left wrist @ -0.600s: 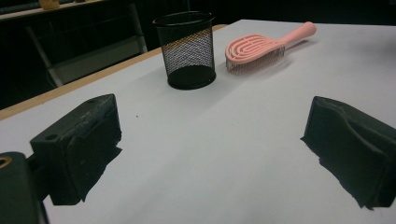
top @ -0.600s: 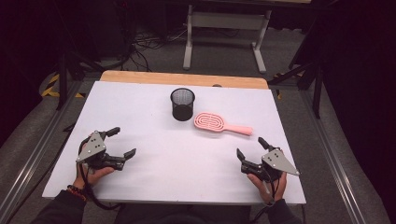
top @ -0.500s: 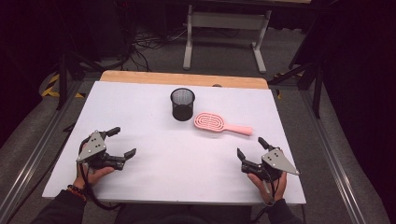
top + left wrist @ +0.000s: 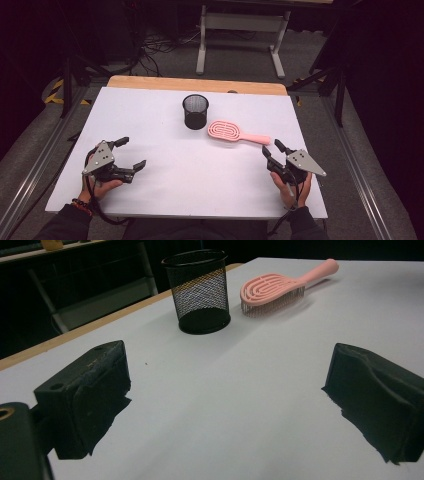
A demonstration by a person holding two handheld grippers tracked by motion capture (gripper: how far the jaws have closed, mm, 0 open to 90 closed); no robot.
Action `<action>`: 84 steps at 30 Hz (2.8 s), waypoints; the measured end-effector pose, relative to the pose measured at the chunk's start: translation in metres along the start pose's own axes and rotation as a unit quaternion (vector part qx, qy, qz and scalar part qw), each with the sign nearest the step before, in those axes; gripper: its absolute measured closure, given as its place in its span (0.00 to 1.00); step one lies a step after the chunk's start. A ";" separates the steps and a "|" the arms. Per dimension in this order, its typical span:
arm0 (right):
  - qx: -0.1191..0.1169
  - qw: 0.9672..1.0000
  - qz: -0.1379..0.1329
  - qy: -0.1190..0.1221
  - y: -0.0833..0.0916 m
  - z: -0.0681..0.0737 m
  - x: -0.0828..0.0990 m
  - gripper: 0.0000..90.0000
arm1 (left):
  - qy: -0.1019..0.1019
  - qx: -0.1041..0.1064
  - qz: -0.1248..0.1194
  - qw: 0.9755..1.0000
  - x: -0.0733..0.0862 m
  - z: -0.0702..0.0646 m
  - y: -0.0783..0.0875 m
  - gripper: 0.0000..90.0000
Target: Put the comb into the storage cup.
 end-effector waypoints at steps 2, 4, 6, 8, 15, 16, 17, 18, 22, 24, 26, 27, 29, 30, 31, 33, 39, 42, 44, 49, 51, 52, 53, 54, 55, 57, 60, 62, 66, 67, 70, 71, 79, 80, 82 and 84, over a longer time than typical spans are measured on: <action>-0.002 1.000 0.009 0.000 -0.004 -0.003 -0.002 0.68 | 0.001 0.002 0.009 1.000 0.001 0.000 -0.001 0.06; -0.003 1.000 0.016 -0.003 -0.010 -0.007 -0.004 0.79 | 0.000 0.002 0.011 1.000 0.001 0.000 -0.002 0.06; -0.006 1.000 0.028 0.000 -0.018 -0.012 -0.008 0.91 | -0.001 0.002 0.011 1.000 0.001 0.000 -0.002 0.06; -0.011 0.999 0.037 0.000 -0.025 -0.017 -0.009 0.98 | 0.000 0.002 0.010 1.000 0.001 0.000 -0.002 0.06; -0.007 0.994 0.113 -0.003 -0.067 -0.035 -0.005 1.00 | 0.003 0.004 0.013 1.000 0.002 0.000 -0.003 0.06; -0.004 0.993 0.121 -0.002 -0.072 -0.036 -0.004 1.00 | 0.002 0.004 0.013 1.000 0.002 0.000 -0.004 0.06; -0.004 0.991 0.136 -0.006 -0.079 -0.039 -0.001 1.00 | 0.002 0.005 0.012 1.000 0.002 0.001 -0.004 0.06; -0.006 0.990 0.143 -0.010 -0.082 -0.040 0.000 1.00 | 0.004 0.006 0.012 1.000 0.002 0.001 -0.004 0.06; -0.007 0.983 0.181 -0.019 -0.099 -0.048 0.006 1.00 | 0.004 0.008 0.013 1.000 0.003 0.001 -0.004 0.06; -0.006 0.975 0.219 -0.020 -0.116 -0.051 0.013 1.00 | 0.003 0.006 0.012 1.000 0.002 0.001 -0.003 0.06; -0.003 0.974 0.227 -0.018 -0.119 -0.051 0.014 1.00 | 0.005 0.005 0.011 1.000 0.002 0.001 -0.003 0.06; -0.005 0.969 0.246 -0.022 -0.127 -0.051 0.016 1.00 | 0.010 0.007 0.010 1.000 0.002 0.002 -0.002 0.06; -0.005 0.964 0.264 -0.018 -0.132 -0.050 0.018 1.00 | 0.010 0.006 0.009 1.000 0.002 0.003 -0.002 0.06; -0.006 0.961 0.275 -0.014 -0.134 -0.049 0.020 1.00 | 0.010 0.006 0.009 1.000 0.002 0.003 -0.002 0.06; -0.005 0.957 0.289 -0.008 -0.136 -0.048 0.023 1.00 | 0.010 0.007 0.008 1.000 0.002 0.003 -0.001 0.06; -0.006 0.956 0.294 -0.013 -0.137 -0.047 0.024 1.00 | 0.009 0.009 0.005 1.000 0.002 0.003 0.000 0.06; -0.016 0.948 0.316 -0.022 -0.130 -0.038 0.031 1.00 | 0.012 0.017 0.002 1.000 0.003 0.005 0.000 0.06; -0.014 0.949 0.315 -0.029 -0.126 -0.035 0.032 1.00 | 0.023 0.019 0.004 1.000 0.004 0.006 0.000 0.07; 0.000 0.951 0.309 -0.023 -0.123 -0.033 0.032 1.00 | 0.024 0.020 0.008 0.999 0.005 0.006 0.000 0.07; 0.004 0.954 0.300 -0.017 -0.116 -0.024 0.035 1.00 | 0.011 0.021 0.004 1.000 0.003 0.004 0.004 0.07; 0.003 0.954 0.298 -0.017 -0.113 -0.021 0.035 1.00 | 0.003 0.012 0.010 1.000 0.003 0.004 0.004 0.08; 0.002 0.954 0.298 -0.016 -0.112 -0.020 0.035 1.00 | 0.001 0.006 0.018 1.000 0.003 0.004 0.004 0.08; -0.002 0.955 0.297 -0.014 -0.111 -0.017 0.035 1.00 | 0.004 0.006 0.017 1.000 0.004 0.004 0.004 0.08; -0.005 0.955 0.296 -0.010 -0.110 -0.016 0.035 1.00 | 0.007 0.008 0.015 1.000 0.004 0.005 0.004 0.08; -0.007 0.955 0.295 -0.009 -0.110 -0.015 0.036 1.00 | 0.009 0.009 0.013 1.000 0.004 0.005 0.004 0.08; -0.013 0.956 0.293 -0.007 -0.109 -0.013 0.036 1.00 | 0.009 0.006 0.014 1.000 0.004 0.005 0.005 0.08; -0.025 0.955 0.297 0.002 -0.108 -0.007 0.034 1.00 | 0.006 0.008 0.009 1.000 0.002 0.003 0.006 0.08; -0.035 0.953 0.300 0.009 -0.107 -0.003 0.034 1.00 | -0.005 0.008 0.016 1.000 0.002 0.001 0.006 0.08; -0.043 0.952 0.302 0.014 -0.105 0.000 0.033 1.00 | -0.008 0.010 0.018 1.000 0.002 -0.001 0.003 0.08; -0.043 0.952 0.302 0.015 -0.105 0.001 0.033 1.00 | -0.009 0.011 0.018 1.000 0.002 -0.001 0.003 0.08; -0.048 0.952 0.303 0.014 -0.103 0.001 0.033 1.00 | -0.009 0.015 0.018 1.000 0.002 -0.001 0.004 0.08; -0.049 0.952 0.303 0.014 -0.103 0.002 0.032 1.00 | -0.008 0.015 0.017 1.000 0.002 -0.001 0.004 0.08; -0.057 0.950 0.307 0.020 -0.101 0.008 0.033 1.00 | -0.016 0.014 0.020 1.000 0.001 -0.003 0.004 0.08; -0.059 0.950 0.307 0.021 -0.101 0.009 0.033 1.00 | -0.017 0.014 0.022 1.000 0.002 -0.003 0.003 0.08; -0.062 0.949 0.308 0.024 -0.100 0.010 0.033 1.00 | -0.017 0.013 0.021 1.000 0.002 -0.003 0.002 0.08; -0.065 0.949 0.308 0.023 -0.100 0.011 0.033 1.00 | -0.020 0.015 0.026 0.999 0.002 -0.003 0.002 0.08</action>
Point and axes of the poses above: each handheld gripper's, and its own axes: y roughly backward along the jaws, x roughly out of its underside, z roughly to its left, the point moved 4 cm from there along -y, roughly forward along the jaws, and after that the axes turned 3 degrees about x, right-handed, at the moved point
